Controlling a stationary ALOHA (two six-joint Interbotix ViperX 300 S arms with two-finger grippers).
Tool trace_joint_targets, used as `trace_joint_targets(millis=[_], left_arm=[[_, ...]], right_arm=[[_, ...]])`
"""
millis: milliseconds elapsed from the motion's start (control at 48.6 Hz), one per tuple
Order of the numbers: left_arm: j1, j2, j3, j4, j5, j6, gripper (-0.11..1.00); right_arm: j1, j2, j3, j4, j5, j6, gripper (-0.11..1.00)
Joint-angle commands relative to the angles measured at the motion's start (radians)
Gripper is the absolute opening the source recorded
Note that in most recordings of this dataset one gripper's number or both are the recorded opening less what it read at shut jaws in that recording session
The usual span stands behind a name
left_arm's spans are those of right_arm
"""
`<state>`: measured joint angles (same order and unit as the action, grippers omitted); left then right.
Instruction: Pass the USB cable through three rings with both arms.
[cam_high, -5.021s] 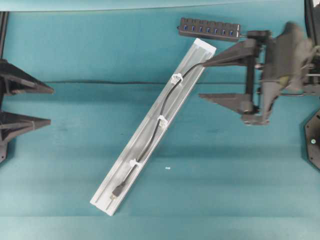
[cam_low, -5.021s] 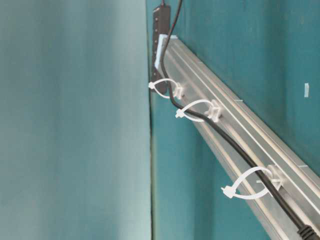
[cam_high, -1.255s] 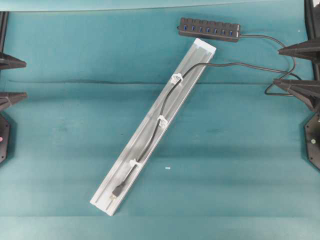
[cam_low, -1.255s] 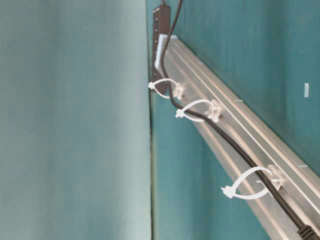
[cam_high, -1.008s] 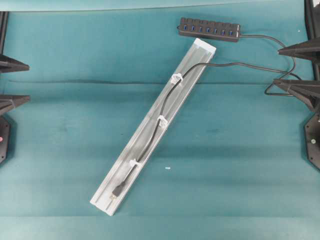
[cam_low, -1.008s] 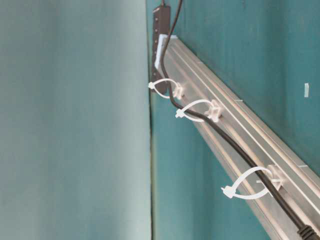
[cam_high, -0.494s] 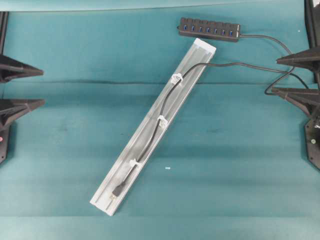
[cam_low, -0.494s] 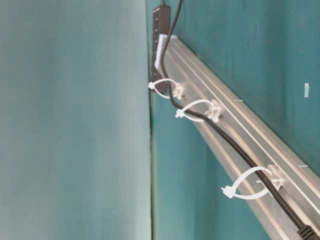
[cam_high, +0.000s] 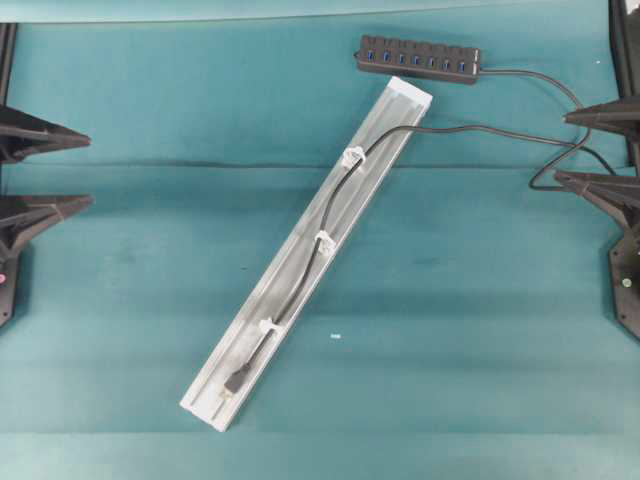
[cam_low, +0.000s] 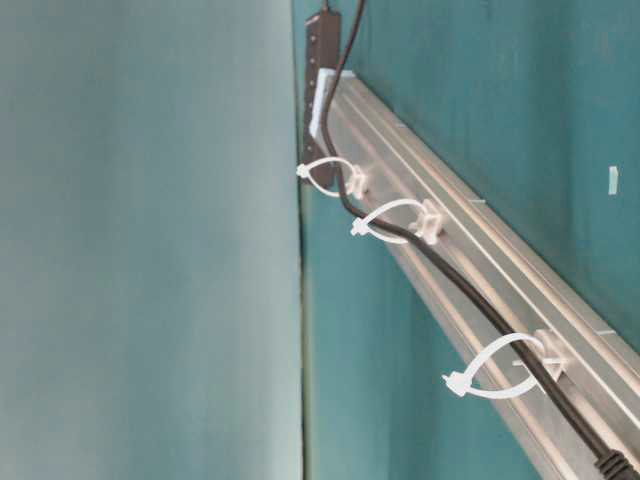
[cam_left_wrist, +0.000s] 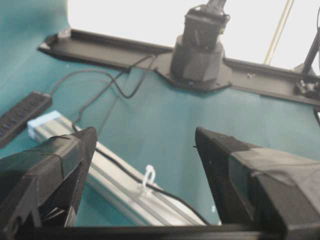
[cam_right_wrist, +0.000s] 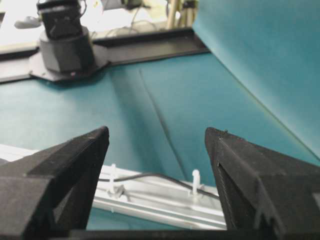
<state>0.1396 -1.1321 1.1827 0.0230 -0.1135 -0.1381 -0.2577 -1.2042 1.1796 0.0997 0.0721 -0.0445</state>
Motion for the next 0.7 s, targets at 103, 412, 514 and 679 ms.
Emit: trace_joint_targets(millis=[103,412,514,679], left_arm=[[0.003,0.003,-0.018,0.005,0.009,0.000,0.88],[0.002,-0.012,-0.021,0.005,0.011,-0.002,0.88],[0.002,-0.012,-0.021,0.005,0.011,-0.002,0.88],[0.002,-0.014,-0.017,0.005,0.023,-0.002,0.88]], right_arm=[[-0.002,0.002,-0.009,0.003,-0.009,0.012,0.80],[0.015,0.000,-0.008,0.034,-0.040,0.114,0.80],[0.034,0.000,-0.009,0.032,-0.041,0.129,0.80],[0.041,0.000,-0.006,0.028,-0.041,0.123,0.80]])
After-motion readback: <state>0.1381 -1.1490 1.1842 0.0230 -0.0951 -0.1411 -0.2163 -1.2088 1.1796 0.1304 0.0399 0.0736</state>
